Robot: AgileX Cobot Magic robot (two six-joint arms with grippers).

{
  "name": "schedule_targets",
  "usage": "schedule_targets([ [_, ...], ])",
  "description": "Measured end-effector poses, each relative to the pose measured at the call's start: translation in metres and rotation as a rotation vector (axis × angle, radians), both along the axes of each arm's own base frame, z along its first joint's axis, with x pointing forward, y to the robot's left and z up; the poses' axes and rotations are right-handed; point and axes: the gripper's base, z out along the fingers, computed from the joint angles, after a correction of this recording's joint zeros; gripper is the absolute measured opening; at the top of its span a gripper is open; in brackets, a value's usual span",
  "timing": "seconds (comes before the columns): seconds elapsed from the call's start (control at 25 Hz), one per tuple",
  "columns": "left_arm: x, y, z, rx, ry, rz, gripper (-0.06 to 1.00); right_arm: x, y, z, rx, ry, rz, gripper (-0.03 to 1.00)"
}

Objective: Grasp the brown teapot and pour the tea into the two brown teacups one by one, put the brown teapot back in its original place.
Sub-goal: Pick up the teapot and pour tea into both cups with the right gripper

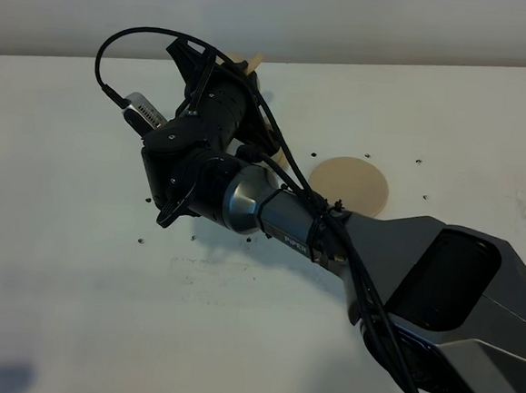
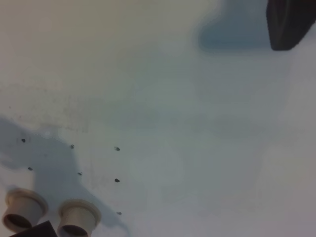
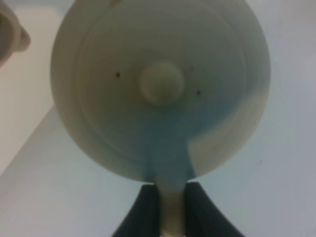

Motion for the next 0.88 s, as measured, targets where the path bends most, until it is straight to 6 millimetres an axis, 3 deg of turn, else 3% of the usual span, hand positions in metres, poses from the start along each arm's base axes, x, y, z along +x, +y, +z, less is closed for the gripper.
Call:
schedule_targets([
  [0.6, 0.0000, 0.0000, 0.0000, 0.000, 0.000, 0.000, 0.31, -0.0002, -0.0002, -0.0004, 0.003, 0.004, -0.003, 0.10],
  [0.88, 0.0000, 0.0000, 0.0000, 0.000, 0.000, 0.000, 0.31, -0.0051, -0.0009, -0.0083, 0.142, 0.107, -0.062, 0.10],
])
